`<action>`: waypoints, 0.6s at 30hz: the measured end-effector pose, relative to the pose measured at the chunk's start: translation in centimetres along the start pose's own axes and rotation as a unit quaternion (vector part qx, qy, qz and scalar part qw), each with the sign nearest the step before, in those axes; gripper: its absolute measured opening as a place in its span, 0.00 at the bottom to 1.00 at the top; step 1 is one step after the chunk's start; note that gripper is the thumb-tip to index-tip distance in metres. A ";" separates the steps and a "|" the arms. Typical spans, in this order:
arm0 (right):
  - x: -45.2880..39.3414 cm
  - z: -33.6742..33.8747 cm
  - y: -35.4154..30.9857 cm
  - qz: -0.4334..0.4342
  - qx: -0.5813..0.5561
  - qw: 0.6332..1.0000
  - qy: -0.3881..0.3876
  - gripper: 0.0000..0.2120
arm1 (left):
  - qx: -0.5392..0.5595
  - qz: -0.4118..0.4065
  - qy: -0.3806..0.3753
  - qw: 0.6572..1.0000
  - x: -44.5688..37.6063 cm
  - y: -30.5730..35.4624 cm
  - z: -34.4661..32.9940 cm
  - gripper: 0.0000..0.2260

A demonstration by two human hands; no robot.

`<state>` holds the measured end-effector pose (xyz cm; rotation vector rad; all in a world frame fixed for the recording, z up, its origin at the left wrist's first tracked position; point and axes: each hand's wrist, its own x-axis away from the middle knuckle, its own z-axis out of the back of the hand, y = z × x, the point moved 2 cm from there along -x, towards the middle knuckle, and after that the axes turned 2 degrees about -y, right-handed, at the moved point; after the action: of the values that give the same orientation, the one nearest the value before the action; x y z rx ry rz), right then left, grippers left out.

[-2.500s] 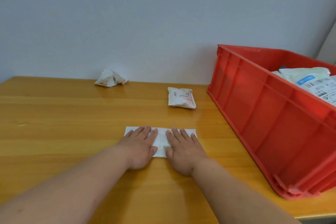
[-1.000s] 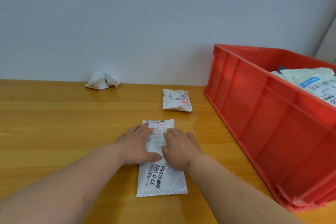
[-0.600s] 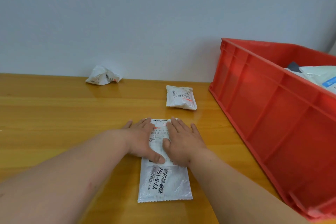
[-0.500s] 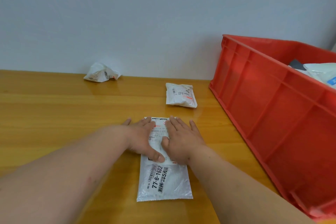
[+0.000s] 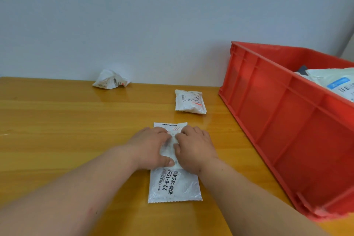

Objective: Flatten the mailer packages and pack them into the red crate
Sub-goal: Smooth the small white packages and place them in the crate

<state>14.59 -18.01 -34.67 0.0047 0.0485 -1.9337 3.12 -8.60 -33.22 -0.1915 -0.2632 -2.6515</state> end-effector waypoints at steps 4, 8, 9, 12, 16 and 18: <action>1.6 0.8 -0.5 0.013 0.011 0.999 -0.038 0.15 | -0.020 -0.007 -0.011 1.000 1.3 0.9 -0.4 0.30; 3.1 0.7 -0.6 0.006 -0.021 0.994 -0.105 0.23 | -0.023 0.000 -0.117 0.993 2.3 1.0 -0.4 0.41; 3.4 0.5 -0.5 0.009 -0.021 0.992 -0.121 0.26 | -0.025 0.003 -0.136 0.990 2.5 0.9 -0.3 0.44; 4.2 -0.1 -0.4 0.013 -0.010 0.987 -0.157 0.33 | -0.036 0.015 -0.170 0.985 2.8 0.8 -0.4 0.50; 4.6 -0.9 -0.5 0.000 -0.015 0.986 -0.163 0.39 | -0.047 0.020 -0.175 0.983 2.8 1.0 -0.6 0.51; 4.6 -1.0 -0.6 0.000 -0.018 0.986 -0.166 0.46 | -0.043 0.021 -0.170 0.984 2.9 1.2 -0.6 0.50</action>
<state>12.33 -22.03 -35.74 -0.3410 -0.1389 -1.9111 1.07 -11.00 -33.13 -0.6728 -0.2494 -2.5785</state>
